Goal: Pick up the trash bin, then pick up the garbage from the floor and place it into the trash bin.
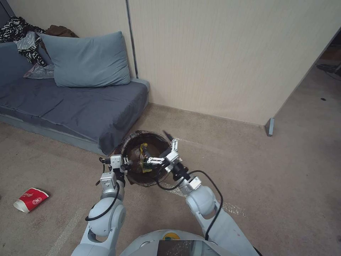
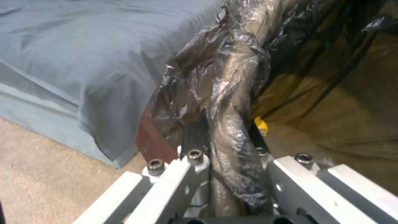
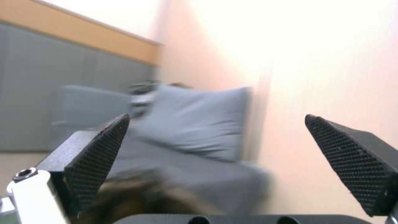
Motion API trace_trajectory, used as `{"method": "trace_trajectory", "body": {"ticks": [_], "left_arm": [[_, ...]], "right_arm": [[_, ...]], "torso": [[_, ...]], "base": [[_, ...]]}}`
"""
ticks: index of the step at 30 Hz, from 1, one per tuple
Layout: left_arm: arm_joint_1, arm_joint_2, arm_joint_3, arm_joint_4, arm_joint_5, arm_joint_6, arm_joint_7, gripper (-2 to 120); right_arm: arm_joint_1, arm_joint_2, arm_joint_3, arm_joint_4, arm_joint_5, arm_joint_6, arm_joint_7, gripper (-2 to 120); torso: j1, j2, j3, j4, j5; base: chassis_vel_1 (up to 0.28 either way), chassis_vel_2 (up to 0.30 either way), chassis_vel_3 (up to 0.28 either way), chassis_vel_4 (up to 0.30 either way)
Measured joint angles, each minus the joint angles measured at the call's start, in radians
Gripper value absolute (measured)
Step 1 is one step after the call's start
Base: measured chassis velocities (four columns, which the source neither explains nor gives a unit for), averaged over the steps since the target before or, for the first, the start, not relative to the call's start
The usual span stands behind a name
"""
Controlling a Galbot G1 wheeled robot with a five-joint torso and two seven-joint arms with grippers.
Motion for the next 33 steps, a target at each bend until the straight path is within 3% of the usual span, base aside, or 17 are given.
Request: {"method": "trace_trajectory", "body": {"ticks": [4, 8, 15, 33], "left_arm": [[0.002, 0.004, -0.008, 0.010, 0.021, -0.012, 0.006, 3], [0.003, 0.006, -0.012, 0.017, 0.025, -0.019, 0.010, 3], [0.003, 0.017, -0.017, 0.022, 0.009, -0.039, 0.020, 3], [0.011, 0.016, -0.015, 0.030, 0.009, -0.061, 0.034, 3]], "right_arm": [[-0.091, 0.022, 0.064, 0.069, 0.011, -0.016, 0.089, 100], [-0.142, 0.046, 0.125, 0.074, 0.018, -0.001, 0.113, 100], [-0.228, 0.091, 0.273, -0.032, 0.021, 0.118, 0.123, 100], [-0.228, 0.100, 0.327, -0.110, 0.053, 0.169, 0.103, 100]], "torso": [[0.000, 0.000, 0.000, -0.0003, 0.0000], [0.000, 0.000, 0.000, -0.0001, 0.0000], [0.000, 0.000, 0.000, 0.0000, 0.0000], [0.000, 0.000, 0.000, 0.0000, 0.0000]], "base": [[0.000, 0.000, 0.000, 0.000], [0.000, 0.000, 0.000, 0.000], [0.000, 0.000, 0.000, 0.000], [0.000, 0.000, 0.000, 0.000]]}}
